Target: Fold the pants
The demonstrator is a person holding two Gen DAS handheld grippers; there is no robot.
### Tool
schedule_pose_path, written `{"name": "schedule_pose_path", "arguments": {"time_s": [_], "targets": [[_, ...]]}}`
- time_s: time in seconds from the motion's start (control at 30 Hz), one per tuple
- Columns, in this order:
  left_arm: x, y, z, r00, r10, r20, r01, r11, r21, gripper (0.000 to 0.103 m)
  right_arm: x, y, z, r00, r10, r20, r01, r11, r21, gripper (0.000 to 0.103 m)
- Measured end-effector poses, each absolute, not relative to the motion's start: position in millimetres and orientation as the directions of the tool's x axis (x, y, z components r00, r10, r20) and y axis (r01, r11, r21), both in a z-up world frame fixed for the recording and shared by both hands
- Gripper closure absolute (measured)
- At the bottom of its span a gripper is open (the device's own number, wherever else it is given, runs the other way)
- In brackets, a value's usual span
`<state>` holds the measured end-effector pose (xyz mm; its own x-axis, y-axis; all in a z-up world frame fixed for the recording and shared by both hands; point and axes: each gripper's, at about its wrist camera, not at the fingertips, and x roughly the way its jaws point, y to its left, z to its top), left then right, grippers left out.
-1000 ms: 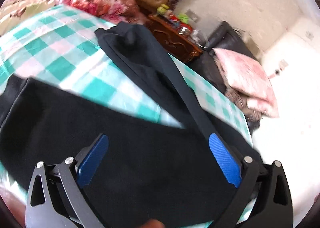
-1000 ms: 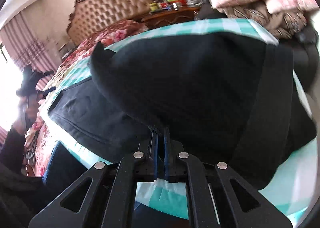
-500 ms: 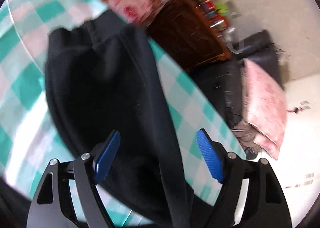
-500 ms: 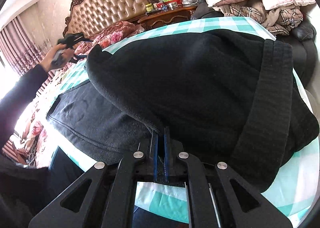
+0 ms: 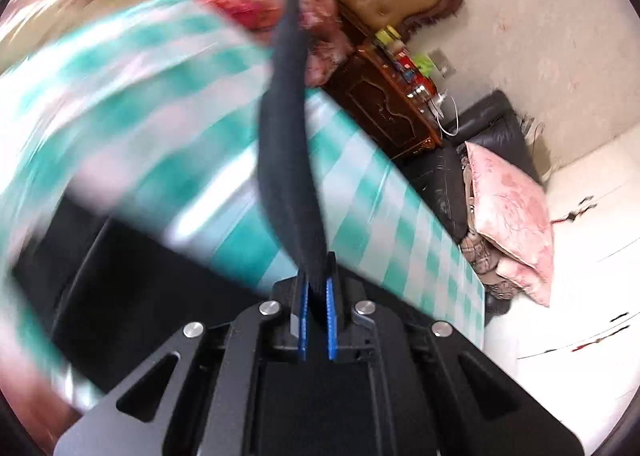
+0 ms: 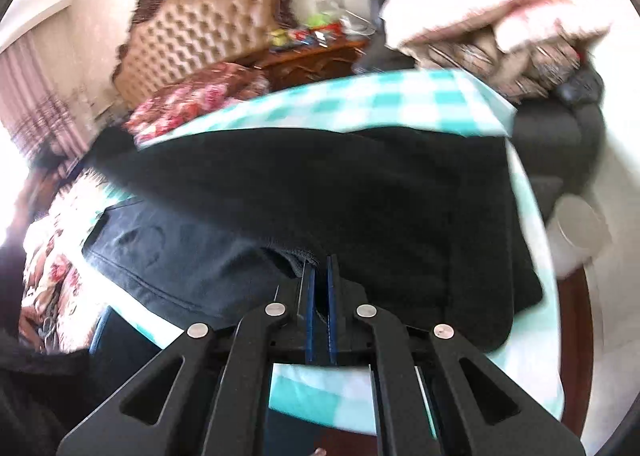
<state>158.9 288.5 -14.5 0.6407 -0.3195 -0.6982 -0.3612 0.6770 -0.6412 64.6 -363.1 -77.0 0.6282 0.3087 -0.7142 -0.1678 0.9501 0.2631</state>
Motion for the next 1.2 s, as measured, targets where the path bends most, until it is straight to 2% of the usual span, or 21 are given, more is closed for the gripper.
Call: {"name": "schedule_pose_path", "arguments": {"time_s": [0.1,0.17,0.2,0.3,0.43,0.63,0.73,0.83,0.93,1.2], "targets": [[81,293,-81,0.615,-0.342,-0.711,-0.424,0.616,-0.663,0.096,59,-373,-96,0.573,0.302,-0.762,-0.094,0.948,0.305,0.097],[54,295,-120,0.621,-0.371,-0.691,-0.446,0.557,-0.7,0.092,53,-376,-107,0.55,0.308,-0.777,-0.039,0.938,0.344,0.085],[43,301,-125,0.663,-0.356,-0.658,-0.43,0.539,-0.725,0.089,50,-379,-111,0.549,0.317,-0.773,-0.015,0.929,0.37,0.081],[35,315,-118,0.722,-0.302,-0.622,-0.413,0.533,-0.739,0.062,43,-389,-114,0.573,0.366,-0.734,0.052,0.877,0.477,0.077],[36,340,-107,0.767,-0.287,-0.574,-0.389,0.503,-0.772,0.055,45,-398,-122,0.59,0.409,-0.696,0.123,0.806,0.579,0.076],[49,366,-126,0.779,-0.283,-0.56,-0.431,0.409,-0.805,0.055,49,-409,-133,0.599,0.465,-0.652,0.198,0.703,0.683,0.076],[56,371,-133,0.78,-0.297,-0.551,-0.426,0.392,-0.815,0.058,49,-411,-130,0.605,0.48,-0.635,0.219,0.666,0.713,0.075],[64,371,-134,0.771,-0.307,-0.559,-0.427,0.402,-0.81,0.069,46,-412,-132,0.607,0.487,-0.628,0.241,0.64,0.729,0.075],[68,372,-134,0.767,-0.304,-0.565,-0.434,0.402,-0.806,0.069,40,-414,-136,0.609,0.502,-0.614,0.264,0.601,0.754,0.075],[66,372,-140,0.762,-0.309,-0.569,-0.437,0.404,-0.804,0.069,35,-405,-131,0.569,0.477,-0.67,0.234,0.687,0.688,0.075]]}}
